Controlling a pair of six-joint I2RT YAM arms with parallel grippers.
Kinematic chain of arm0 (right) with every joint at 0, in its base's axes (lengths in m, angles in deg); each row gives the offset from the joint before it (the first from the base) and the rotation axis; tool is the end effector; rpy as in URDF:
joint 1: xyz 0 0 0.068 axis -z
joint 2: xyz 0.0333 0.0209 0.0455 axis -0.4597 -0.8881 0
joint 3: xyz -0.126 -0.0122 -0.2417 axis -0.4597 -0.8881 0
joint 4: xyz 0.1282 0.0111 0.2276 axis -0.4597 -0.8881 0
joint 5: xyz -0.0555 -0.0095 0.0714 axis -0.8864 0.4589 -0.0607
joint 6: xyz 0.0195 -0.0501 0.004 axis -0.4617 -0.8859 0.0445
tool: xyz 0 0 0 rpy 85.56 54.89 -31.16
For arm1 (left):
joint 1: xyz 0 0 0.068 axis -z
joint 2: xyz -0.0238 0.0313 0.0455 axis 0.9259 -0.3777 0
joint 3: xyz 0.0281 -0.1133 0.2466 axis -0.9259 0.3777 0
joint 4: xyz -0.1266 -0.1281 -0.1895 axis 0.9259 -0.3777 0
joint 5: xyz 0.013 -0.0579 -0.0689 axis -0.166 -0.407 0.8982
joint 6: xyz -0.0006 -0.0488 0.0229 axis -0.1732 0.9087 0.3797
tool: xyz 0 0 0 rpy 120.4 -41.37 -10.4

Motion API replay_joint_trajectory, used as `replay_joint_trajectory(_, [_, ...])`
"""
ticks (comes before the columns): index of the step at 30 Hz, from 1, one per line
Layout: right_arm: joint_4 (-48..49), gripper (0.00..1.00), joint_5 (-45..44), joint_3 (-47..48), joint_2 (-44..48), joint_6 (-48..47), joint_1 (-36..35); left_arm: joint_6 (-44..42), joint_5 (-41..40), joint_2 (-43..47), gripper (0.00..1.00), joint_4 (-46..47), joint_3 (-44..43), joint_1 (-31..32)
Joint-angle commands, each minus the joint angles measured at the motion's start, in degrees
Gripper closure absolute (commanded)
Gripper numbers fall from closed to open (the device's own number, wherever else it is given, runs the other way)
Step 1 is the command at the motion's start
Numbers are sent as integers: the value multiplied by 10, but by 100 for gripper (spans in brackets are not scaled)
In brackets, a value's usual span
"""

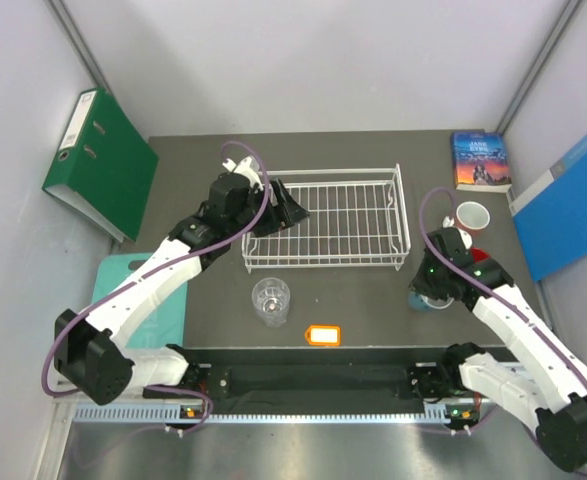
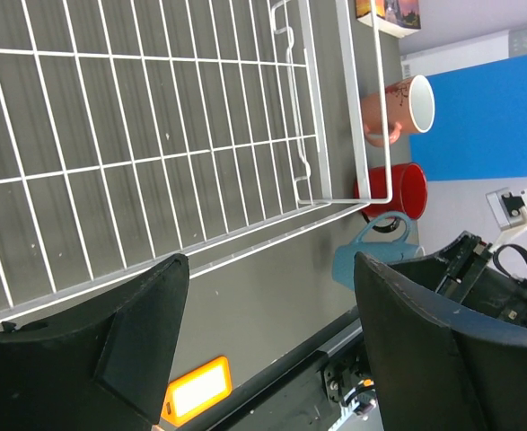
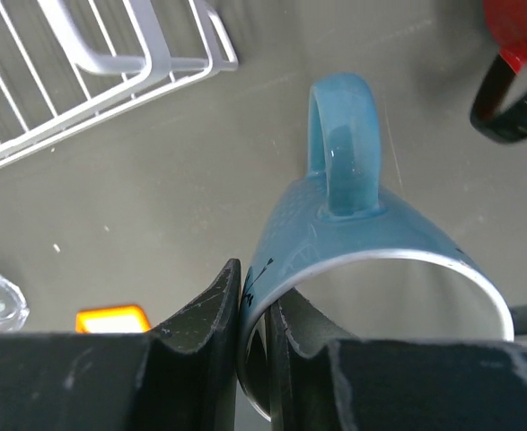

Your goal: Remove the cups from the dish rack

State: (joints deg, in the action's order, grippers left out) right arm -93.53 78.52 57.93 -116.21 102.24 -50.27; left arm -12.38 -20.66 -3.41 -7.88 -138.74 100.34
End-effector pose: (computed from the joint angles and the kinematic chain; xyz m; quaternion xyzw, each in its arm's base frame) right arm 0.1478 0.0564 0.2499 0.1947 0.9394 0.0870 0.2684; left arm 0.2411 -0.1608 0.3344 -0.0547 0.8466 -0.3866 0.3616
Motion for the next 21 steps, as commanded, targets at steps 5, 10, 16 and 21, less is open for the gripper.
replay_joint_trajectory(5, [77,100,-9,-19,-56,-24,-7,-15,-23,22,22,-12,4,2])
replay_joint_trajectory(10, [93,100,-10,-40,-73,-31,-8,-13,-25,28,22,-8,20,2])
replay_joint_trajectory(16, [107,99,-10,-52,-81,-40,-8,-11,-17,24,21,2,30,2])
replay_joint_trajectory(21, [88,68,-10,-24,-49,-45,-10,-19,-14,21,19,5,28,2])
